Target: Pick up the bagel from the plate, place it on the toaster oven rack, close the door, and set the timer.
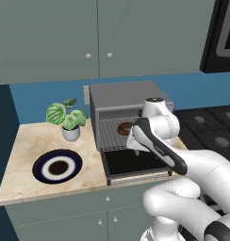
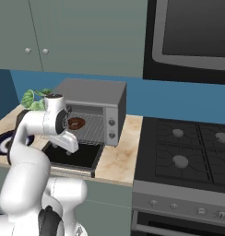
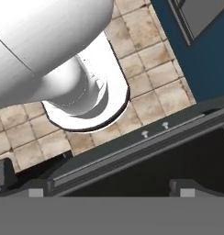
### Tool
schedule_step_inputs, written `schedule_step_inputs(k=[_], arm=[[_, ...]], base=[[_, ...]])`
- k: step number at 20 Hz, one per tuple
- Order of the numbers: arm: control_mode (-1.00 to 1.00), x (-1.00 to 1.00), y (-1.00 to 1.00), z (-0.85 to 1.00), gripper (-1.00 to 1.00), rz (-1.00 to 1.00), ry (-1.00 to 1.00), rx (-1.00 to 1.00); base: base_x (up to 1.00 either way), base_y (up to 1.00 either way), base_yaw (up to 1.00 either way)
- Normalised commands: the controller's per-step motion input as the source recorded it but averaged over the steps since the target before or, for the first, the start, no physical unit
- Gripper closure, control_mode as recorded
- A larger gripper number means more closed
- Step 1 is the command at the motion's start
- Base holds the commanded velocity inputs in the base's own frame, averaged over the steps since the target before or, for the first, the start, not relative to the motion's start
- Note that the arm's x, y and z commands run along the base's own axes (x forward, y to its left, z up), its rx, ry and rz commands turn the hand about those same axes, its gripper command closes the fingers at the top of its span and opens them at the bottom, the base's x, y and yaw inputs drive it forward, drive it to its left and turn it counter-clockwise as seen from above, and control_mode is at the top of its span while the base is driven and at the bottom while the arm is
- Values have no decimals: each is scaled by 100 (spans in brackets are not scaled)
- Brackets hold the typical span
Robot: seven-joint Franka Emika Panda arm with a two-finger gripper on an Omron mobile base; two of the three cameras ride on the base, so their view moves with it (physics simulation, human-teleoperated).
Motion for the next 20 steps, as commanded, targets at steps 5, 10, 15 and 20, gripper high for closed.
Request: schedule_step_inputs(k=[5, 10, 15, 20], arm=[[-100, 4, 2, -48, -100, 2, 0, 0], [-100, 35, 0, -27, -100, 2, 0, 0], [-100, 60, 0, -6, -100, 2, -3, 0], [-100, 73, 0, -5, -100, 2, -2, 0]], base=[[0, 0, 0], [0, 0, 0], [0, 0, 0], [0, 0, 0]])
